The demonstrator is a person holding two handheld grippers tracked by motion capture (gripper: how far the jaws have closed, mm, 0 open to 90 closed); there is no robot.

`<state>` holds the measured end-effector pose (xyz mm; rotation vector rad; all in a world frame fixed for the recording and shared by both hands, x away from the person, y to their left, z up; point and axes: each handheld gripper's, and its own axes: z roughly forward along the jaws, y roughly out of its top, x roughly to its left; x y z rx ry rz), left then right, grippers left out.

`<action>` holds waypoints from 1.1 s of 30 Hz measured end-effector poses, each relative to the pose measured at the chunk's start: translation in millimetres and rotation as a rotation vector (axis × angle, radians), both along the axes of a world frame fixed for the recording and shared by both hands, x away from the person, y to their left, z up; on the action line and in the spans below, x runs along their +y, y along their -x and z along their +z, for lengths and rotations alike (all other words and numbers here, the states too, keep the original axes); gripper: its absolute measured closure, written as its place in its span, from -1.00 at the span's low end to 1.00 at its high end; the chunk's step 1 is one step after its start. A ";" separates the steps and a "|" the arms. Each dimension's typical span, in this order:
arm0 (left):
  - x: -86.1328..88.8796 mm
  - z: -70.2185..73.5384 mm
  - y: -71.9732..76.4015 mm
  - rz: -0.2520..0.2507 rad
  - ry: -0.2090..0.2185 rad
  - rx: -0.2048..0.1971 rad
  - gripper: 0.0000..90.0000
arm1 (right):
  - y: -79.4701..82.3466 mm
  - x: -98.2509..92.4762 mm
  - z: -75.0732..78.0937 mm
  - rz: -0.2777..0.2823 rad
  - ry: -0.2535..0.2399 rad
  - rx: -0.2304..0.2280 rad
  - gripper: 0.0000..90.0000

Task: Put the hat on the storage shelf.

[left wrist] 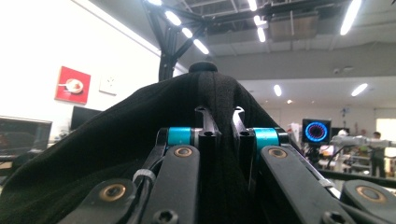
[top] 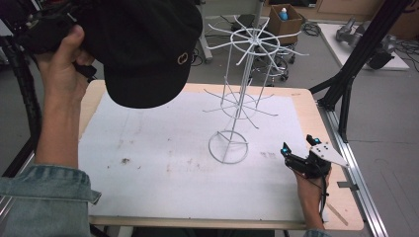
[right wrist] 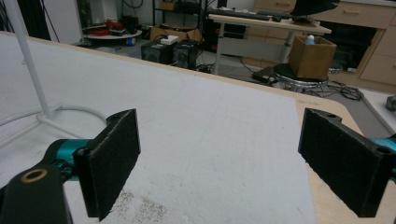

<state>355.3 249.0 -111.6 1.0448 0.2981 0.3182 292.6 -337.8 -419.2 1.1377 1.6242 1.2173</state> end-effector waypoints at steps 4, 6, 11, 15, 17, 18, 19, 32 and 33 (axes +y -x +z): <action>-9.0 4.7 -7.5 -0.031 0.014 0.006 0.88 | 0.3 -0.1 0.2 0.000 0.000 -0.002 -0.73; -14.6 7.0 -11.4 -0.038 0.010 0.012 0.88 | 0.3 -0.2 0.2 0.000 0.001 -0.002 -0.73; -30.5 11.1 -23.5 -0.044 -0.005 0.036 0.88 | -0.2 -0.5 -0.2 -0.003 -0.003 0.003 -0.73; -40.1 9.0 -35.3 -0.029 -0.014 0.080 0.88 | -0.1 -0.4 -0.2 -0.001 -0.003 0.006 -0.73; -42.1 7.6 -38.3 -0.029 -0.017 0.091 0.88 | -0.3 -0.4 -0.2 0.001 0.001 0.006 -0.73; -43.9 6.1 -41.0 -0.028 -0.023 0.100 0.88 | -0.3 -0.5 -0.2 0.001 0.001 0.005 -0.73; -46.9 2.8 -45.9 -0.025 -0.032 0.122 0.88 | -0.3 -0.3 -0.2 0.000 0.000 0.004 -0.73; -44.6 -13.6 -50.8 -0.008 -0.104 0.193 0.86 | -0.4 0.0 -0.3 0.002 0.005 0.006 -0.73; -43.5 -15.5 -50.6 -0.005 -0.116 0.198 0.85 | -0.5 0.1 -0.4 0.001 0.005 0.008 -0.73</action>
